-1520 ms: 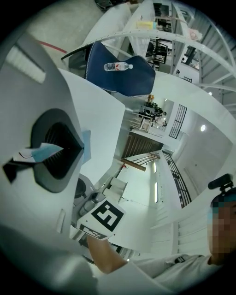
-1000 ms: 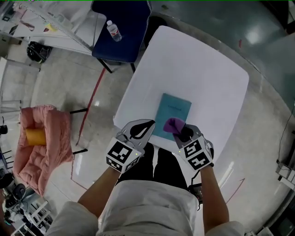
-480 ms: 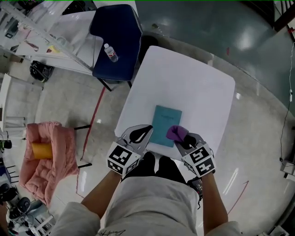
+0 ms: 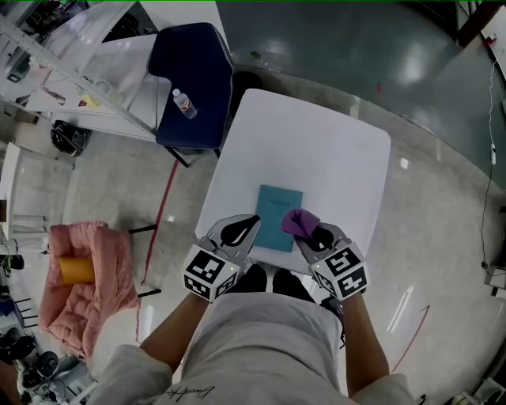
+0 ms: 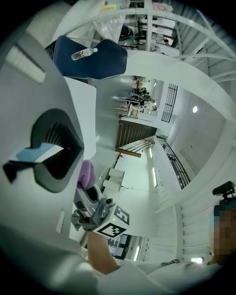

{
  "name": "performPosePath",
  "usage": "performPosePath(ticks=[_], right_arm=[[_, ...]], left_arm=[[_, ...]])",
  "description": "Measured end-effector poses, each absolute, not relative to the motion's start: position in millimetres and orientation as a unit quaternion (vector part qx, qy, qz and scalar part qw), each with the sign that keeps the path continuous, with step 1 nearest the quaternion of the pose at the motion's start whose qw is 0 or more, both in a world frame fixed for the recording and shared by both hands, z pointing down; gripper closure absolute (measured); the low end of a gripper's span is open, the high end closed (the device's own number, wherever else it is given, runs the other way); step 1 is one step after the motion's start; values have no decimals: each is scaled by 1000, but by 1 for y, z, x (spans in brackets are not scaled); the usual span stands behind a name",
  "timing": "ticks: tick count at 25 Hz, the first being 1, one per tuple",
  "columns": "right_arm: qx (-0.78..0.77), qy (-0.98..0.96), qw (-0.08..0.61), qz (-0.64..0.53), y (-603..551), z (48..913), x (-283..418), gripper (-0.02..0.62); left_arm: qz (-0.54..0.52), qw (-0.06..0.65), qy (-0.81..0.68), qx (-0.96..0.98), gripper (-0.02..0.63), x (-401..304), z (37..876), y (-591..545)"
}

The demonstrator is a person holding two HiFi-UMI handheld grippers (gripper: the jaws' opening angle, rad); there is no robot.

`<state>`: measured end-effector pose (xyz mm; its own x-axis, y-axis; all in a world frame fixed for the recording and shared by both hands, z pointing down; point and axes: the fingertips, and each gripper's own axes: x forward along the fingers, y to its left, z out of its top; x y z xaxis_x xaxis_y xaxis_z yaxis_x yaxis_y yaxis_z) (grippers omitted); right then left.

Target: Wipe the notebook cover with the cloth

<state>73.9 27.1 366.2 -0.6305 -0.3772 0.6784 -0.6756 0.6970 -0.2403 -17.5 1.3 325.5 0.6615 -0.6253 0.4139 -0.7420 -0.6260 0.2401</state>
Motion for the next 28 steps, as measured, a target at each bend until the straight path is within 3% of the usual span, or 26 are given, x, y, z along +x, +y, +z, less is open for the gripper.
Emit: performPosePath(ticks=[18,28], right_arm=[[320,-879,240,261,25,332,77,485],[316,-881,238,259,22,331,73,486]], left_arm=[[143,184,-384,893,606,-8,305,4],[140,178,-380,897,606,-4,301,2]])
